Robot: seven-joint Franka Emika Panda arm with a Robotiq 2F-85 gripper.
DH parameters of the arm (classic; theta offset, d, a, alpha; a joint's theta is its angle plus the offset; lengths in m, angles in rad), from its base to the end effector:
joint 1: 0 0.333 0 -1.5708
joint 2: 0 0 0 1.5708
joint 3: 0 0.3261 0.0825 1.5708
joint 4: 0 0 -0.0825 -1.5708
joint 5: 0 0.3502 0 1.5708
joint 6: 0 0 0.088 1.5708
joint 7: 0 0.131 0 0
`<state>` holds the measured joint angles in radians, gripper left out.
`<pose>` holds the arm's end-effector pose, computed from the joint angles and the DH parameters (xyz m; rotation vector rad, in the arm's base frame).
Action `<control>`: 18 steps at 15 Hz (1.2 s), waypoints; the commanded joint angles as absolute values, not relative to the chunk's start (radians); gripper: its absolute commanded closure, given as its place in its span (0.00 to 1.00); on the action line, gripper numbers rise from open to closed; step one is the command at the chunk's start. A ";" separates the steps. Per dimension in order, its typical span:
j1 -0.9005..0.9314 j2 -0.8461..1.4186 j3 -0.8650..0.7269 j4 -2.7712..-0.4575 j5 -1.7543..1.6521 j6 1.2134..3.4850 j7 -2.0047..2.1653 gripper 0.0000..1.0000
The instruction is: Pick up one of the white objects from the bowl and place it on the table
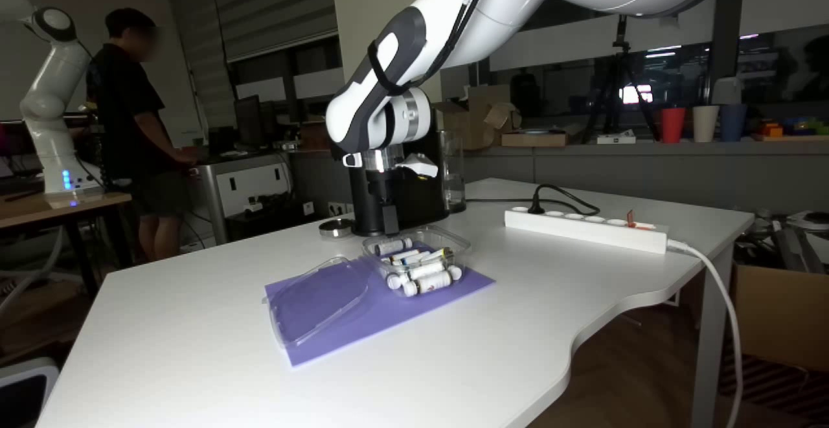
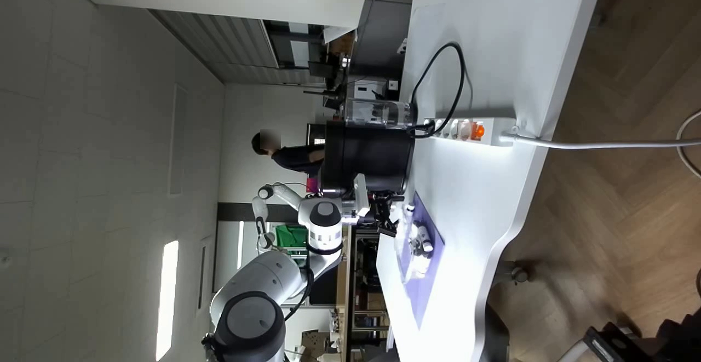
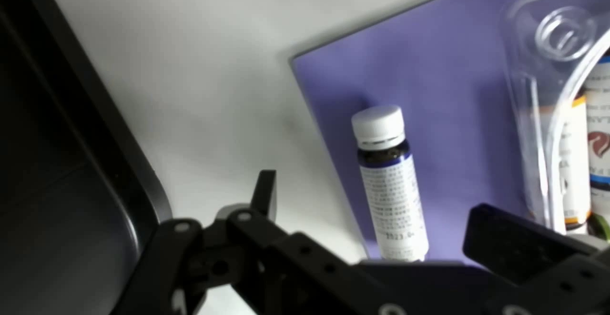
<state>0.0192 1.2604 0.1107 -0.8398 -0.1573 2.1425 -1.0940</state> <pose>0.7721 0.0534 0.1234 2.5285 1.7802 0.0425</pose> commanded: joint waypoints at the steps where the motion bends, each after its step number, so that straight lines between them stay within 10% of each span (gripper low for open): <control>1: 0.015 1.292 0.120 -0.807 -0.146 2.152 -1.097 0.00; 18: 0.012 1.304 0.114 -0.765 -0.122 2.250 -1.086 0.00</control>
<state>0.0166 1.2792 0.1102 -0.8024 -0.1310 2.2429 -1.0923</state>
